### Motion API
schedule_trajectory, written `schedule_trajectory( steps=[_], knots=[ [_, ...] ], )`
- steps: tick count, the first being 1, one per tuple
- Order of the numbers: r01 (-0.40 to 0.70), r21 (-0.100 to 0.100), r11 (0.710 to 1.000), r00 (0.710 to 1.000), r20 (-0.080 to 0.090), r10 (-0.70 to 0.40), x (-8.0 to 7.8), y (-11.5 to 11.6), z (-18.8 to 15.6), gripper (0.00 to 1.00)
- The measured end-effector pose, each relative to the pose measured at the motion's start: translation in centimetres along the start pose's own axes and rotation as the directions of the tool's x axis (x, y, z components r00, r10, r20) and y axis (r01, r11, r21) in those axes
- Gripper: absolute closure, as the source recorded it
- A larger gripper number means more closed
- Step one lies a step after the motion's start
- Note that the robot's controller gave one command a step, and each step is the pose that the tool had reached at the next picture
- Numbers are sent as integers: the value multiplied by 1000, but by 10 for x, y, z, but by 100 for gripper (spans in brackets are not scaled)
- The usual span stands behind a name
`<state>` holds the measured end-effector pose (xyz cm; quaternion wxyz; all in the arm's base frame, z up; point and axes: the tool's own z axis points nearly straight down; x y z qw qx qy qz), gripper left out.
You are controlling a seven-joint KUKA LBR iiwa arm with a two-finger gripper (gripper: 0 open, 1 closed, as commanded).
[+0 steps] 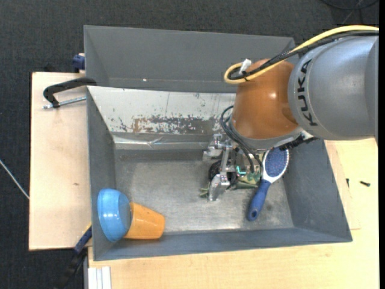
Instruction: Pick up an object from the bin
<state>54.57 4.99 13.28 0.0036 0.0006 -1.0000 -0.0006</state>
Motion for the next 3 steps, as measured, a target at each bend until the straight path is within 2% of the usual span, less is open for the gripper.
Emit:
schedule_trajectory(
  steps=[1,2,3],
  knots=[
    [111,-5,994,994,10,-111,-34,-68,60,0],
    [113,-3,994,994,12,-113,-34,-67,58,100],
    [98,3,995,995,23,-98,-44,-70,-88,100]
  ],
)
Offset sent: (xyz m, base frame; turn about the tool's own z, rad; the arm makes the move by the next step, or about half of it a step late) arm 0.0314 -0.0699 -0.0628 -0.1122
